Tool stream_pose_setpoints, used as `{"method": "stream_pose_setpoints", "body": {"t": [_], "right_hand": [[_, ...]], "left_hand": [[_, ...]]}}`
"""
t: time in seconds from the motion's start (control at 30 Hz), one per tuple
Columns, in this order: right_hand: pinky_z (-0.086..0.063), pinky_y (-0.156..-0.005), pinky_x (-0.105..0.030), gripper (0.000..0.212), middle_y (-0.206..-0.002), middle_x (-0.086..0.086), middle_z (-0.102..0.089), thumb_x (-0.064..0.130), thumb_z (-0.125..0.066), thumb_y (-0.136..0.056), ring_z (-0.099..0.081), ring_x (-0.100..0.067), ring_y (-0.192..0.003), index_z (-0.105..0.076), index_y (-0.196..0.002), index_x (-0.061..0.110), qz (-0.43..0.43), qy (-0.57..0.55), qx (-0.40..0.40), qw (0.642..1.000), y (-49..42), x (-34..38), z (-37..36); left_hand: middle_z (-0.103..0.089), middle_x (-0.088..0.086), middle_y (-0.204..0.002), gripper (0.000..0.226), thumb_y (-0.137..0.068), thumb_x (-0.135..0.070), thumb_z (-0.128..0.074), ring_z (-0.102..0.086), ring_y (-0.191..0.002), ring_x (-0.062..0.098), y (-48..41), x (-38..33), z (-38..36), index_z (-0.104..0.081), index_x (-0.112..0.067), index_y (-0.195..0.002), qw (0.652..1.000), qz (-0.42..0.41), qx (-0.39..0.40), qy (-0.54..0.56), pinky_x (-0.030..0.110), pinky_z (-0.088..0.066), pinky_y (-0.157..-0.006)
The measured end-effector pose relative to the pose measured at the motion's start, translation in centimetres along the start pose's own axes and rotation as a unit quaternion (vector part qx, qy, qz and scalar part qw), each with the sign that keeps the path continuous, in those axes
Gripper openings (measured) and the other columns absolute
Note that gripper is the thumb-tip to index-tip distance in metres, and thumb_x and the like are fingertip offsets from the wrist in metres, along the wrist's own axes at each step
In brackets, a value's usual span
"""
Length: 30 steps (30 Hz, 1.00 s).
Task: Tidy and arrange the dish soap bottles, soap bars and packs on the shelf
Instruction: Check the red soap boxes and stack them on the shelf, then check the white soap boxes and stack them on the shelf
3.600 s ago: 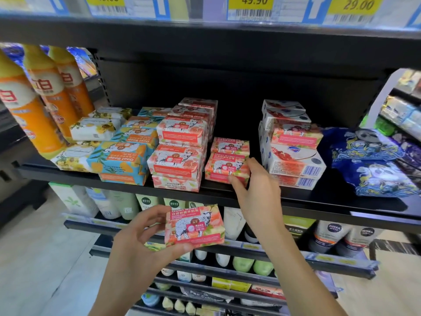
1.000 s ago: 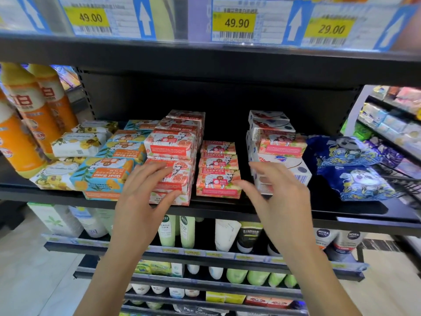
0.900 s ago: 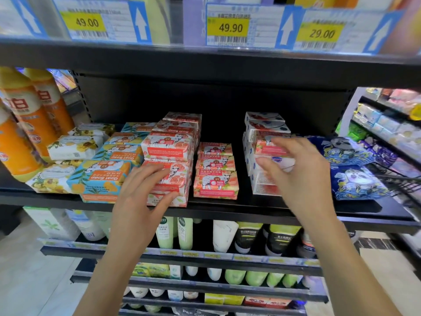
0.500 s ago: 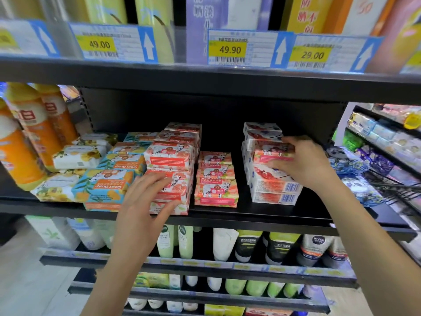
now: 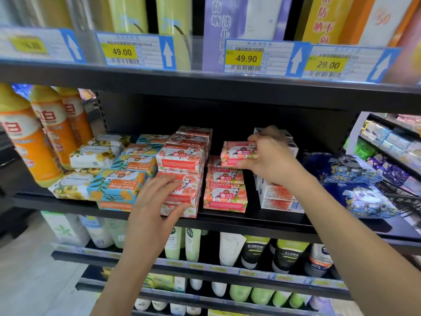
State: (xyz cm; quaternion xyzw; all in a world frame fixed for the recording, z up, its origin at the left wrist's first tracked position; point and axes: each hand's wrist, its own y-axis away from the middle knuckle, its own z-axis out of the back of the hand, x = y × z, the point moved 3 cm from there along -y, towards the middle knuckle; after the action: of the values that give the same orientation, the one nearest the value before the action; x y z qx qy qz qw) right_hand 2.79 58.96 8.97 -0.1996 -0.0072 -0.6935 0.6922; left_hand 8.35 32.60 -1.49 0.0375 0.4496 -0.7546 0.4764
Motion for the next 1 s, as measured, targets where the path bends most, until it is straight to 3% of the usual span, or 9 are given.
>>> {"method": "stream_pose_setpoints", "body": {"t": [0.13, 0.33, 0.57, 0.73, 0.83, 0.93, 1.0], "right_hand": [[-0.039, -0.113, -0.051, 0.054, -0.153, -0.016, -0.026, 0.039, -0.078, -0.089, -0.022, -0.043, -0.143, -0.056, -0.127, 0.008, 0.013, 0.057, 0.011, 0.998, -1.8, 2.8, -2.7], [-0.038, -0.113, -0.049, 0.048, -0.160, -0.018, -0.015, 0.030, -0.068, -0.098, -0.015, -0.045, -0.148, -0.051, -0.136, 0.007, -0.005, 0.074, 0.042, 0.996, -3.2, 3.8, -4.7], [-0.051, -0.100, -0.046, 0.041, -0.141, -0.018, -0.040, 0.014, -0.068, -0.098, -0.047, -0.038, -0.129, -0.051, -0.135, 0.005, -0.004, 0.048, 0.034, 0.998, -3.7, 2.9, -5.7], [-0.040, -0.112, -0.043, 0.051, -0.152, -0.013, -0.043, 0.032, -0.069, -0.097, -0.040, -0.034, -0.141, -0.052, -0.143, 0.017, 0.009, -0.039, -0.031, 0.999, -2.9, 0.6, -2.9], [-0.045, -0.107, -0.044, 0.057, -0.139, -0.012, -0.057, 0.044, -0.077, -0.088, -0.050, -0.035, -0.130, -0.061, -0.136, 0.018, -0.026, -0.016, -0.077, 0.997, -3.6, -2.9, -0.4], [-0.044, -0.108, -0.044, 0.073, -0.138, -0.015, -0.056, 0.062, -0.076, -0.080, -0.049, -0.038, -0.129, -0.060, -0.135, 0.017, -0.101, 0.041, -0.055, 0.992, -3.8, -6.4, 0.4], [-0.042, -0.108, -0.043, 0.079, -0.142, -0.017, -0.053, 0.062, -0.076, -0.080, -0.047, -0.039, -0.132, -0.056, -0.138, 0.013, -0.124, 0.017, -0.032, 0.992, -3.5, -7.8, 0.2]], "left_hand": [[-0.059, -0.009, -0.135, 0.046, -0.087, -0.034, -0.073, -0.045, -0.133, 0.006, 0.0, -0.1, 0.1, -0.068, -0.016, -0.129, 1.000, -0.004, -0.004, 0.002, 0.009, -0.018, -0.117], [-0.061, -0.009, -0.135, 0.045, -0.087, -0.031, -0.077, -0.048, -0.134, 0.011, 0.1, 0.0, 0.0, -0.068, -0.017, -0.129, 1.000, 0.003, 0.003, 0.004, 0.010, -0.017, -0.117], [-0.061, -0.009, -0.136, 0.046, -0.087, -0.035, -0.074, -0.047, -0.135, 0.010, 0.1, 0.1, 0.0, -0.068, -0.018, -0.130, 1.000, 0.006, 0.006, 0.007, 0.008, -0.015, -0.117], [-0.061, -0.007, -0.136, 0.048, -0.085, -0.033, -0.076, -0.046, -0.134, 0.008, 0.1, 0.0, 0.0, -0.068, -0.017, -0.130, 1.000, 0.000, 0.003, 0.005, 0.008, -0.015, -0.118], [-0.062, -0.007, -0.135, 0.048, -0.085, -0.035, -0.075, -0.046, -0.134, 0.007, 0.0, 0.0, 0.0, -0.069, -0.017, -0.129, 1.000, 0.003, 0.005, 0.007, 0.008, -0.016, -0.117], [-0.061, -0.008, -0.136, 0.048, -0.086, -0.037, -0.073, -0.045, -0.134, 0.007, 0.0, 0.0, 0.1, -0.068, -0.017, -0.129, 1.000, 0.007, 0.006, 0.006, 0.007, -0.015, -0.117], [-0.061, -0.008, -0.137, 0.049, -0.086, -0.040, -0.071, -0.045, -0.135, 0.008, 0.0, -0.1, 0.1, -0.068, -0.017, -0.130, 1.000, 0.013, 0.009, 0.006, 0.007, -0.015, -0.117]]}}
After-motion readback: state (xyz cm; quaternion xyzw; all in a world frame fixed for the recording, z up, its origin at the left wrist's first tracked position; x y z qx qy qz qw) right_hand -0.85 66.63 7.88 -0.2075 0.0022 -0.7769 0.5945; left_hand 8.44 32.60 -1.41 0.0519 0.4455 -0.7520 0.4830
